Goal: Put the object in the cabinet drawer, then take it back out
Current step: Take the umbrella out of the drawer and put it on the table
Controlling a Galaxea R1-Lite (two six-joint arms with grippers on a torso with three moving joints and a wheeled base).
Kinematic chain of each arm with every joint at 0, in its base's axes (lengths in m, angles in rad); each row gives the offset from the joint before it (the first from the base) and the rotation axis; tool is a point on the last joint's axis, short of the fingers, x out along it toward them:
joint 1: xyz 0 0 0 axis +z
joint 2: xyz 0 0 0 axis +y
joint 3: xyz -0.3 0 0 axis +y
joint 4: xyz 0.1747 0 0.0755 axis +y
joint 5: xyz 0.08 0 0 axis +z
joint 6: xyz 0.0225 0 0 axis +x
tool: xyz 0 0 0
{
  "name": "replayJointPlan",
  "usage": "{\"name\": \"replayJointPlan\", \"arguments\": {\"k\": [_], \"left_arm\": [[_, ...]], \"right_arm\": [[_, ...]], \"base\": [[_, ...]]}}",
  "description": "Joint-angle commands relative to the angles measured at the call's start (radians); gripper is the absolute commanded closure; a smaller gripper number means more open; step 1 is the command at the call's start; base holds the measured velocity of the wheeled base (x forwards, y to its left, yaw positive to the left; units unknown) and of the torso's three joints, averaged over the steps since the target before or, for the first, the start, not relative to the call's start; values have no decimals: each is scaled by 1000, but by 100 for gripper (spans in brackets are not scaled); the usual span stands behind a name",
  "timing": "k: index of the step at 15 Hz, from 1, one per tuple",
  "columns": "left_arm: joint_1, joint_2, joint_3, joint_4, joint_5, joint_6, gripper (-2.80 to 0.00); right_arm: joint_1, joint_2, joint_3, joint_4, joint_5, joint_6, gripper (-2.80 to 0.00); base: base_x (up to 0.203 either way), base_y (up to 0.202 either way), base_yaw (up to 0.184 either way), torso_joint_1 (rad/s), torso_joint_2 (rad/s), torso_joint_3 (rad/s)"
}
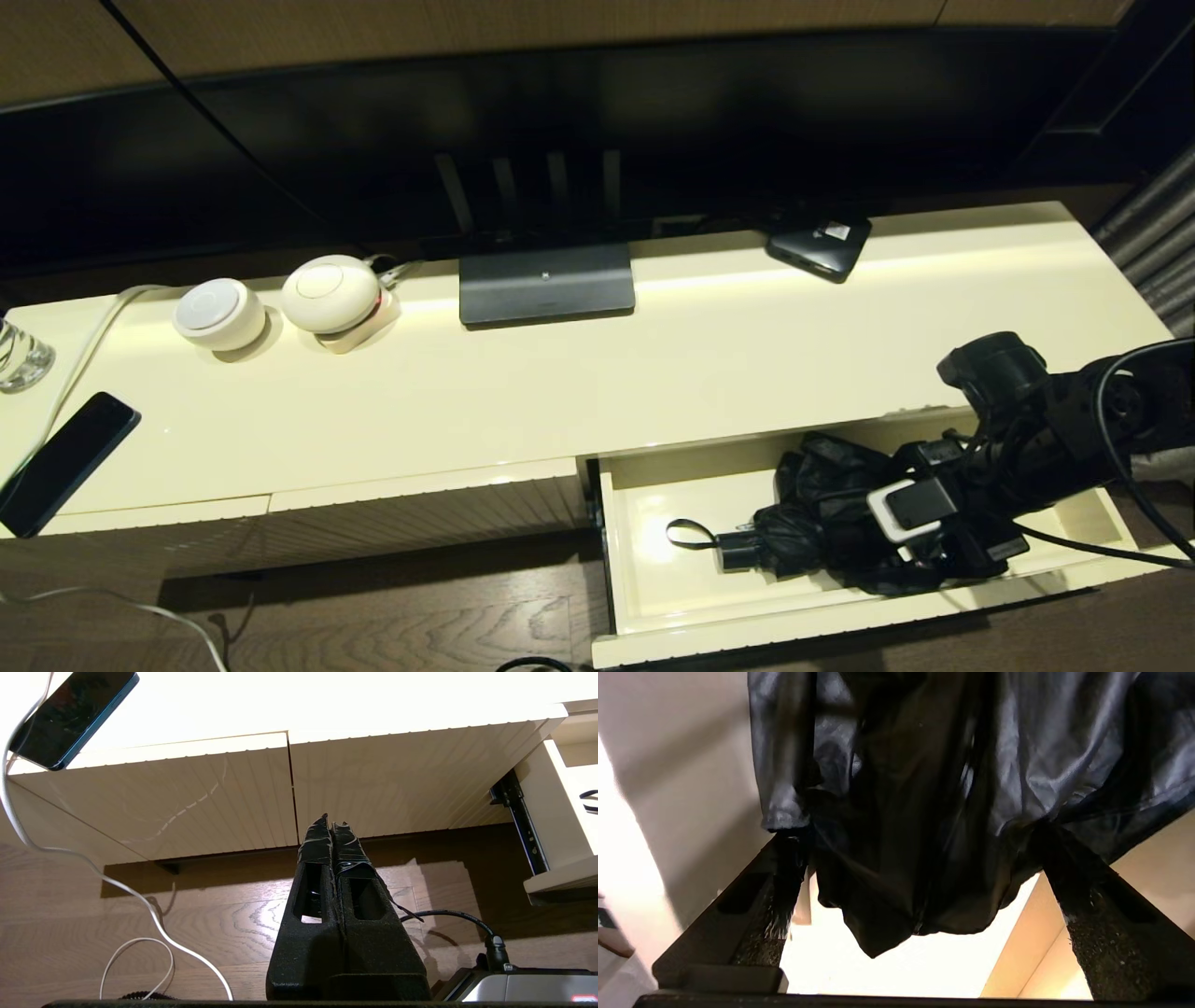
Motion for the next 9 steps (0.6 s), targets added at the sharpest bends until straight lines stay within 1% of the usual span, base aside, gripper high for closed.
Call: {"name": "replayJointPlan", "arguments": {"k": [1,5,8,9], "left_arm": [[0,1,3,-1,0,0,0],[0,1,3,0,0,0,0],[0,1,3,-1,0,0,0],[0,1,3,-1,0,0,0]], "right_arm": [[1,9,3,1,1,-8,-280],[4,3,21,2,-4,-7,-280],[7,-3,22,3,-4,15,-280],[7,-10,23,8,-4,15,0]], "base": [[0,0,0,0,0,0],[0,0,0,0,0,0],[0,0,0,0,0,0],[0,0,0,0,0,0]]}}
